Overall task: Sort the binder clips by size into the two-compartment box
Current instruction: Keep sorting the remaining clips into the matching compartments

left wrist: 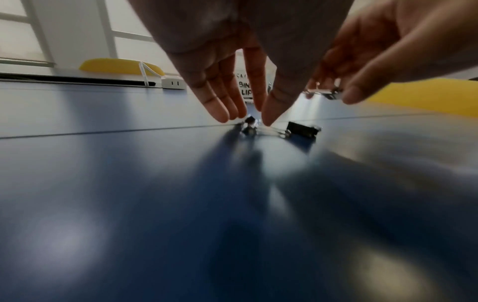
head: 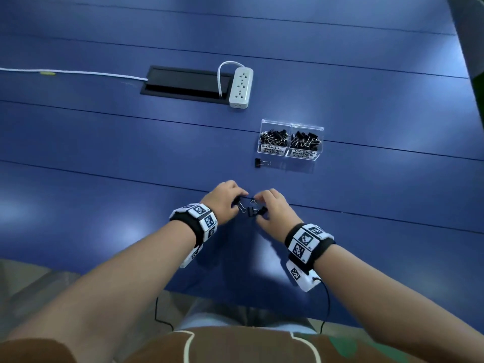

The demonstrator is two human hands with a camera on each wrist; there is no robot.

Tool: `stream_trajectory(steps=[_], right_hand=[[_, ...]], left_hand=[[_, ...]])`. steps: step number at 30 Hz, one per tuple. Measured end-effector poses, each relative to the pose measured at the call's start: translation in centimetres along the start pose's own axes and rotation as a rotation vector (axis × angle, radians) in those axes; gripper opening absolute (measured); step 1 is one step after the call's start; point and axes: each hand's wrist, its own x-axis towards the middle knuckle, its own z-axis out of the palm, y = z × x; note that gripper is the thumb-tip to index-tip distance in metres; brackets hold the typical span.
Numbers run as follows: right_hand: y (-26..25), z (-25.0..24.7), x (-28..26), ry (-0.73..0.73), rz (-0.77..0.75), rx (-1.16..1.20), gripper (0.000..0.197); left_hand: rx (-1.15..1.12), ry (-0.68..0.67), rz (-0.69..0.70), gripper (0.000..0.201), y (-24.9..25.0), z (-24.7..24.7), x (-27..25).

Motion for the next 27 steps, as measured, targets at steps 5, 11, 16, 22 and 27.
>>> stream_trajectory(steps=[5,11,16,22,27], right_hand=[[-1.1,1.6,1.2,-0.130,0.008,-0.180,0.046],[-0.4,1.5,1.3,-0.140,0.026,-0.311,0.030],[0.7,1.2,1.4,-0.085,0.060,-0.263,0.029],[2.3,-2.9,1.8,0.080,0.172,-0.086,0.025],[3.0,-9.3,3.9,0.324,0.198,0.009,0.019]], left_hand=[[0.114,-0.024,0.004,0.030,-0.1,0.5,-0.1],[0.224,0.002,-0.037,0.023,-0.6,-1.8,0.9],[0.115,0.110,-0.089,0.023,0.4,-3.8,4.1],[0.209,0.101,-0.064,0.026,3.4,-2.9,8.8],[0.313,0.056,-0.080,0.016,3.8,-1.3,10.0]])
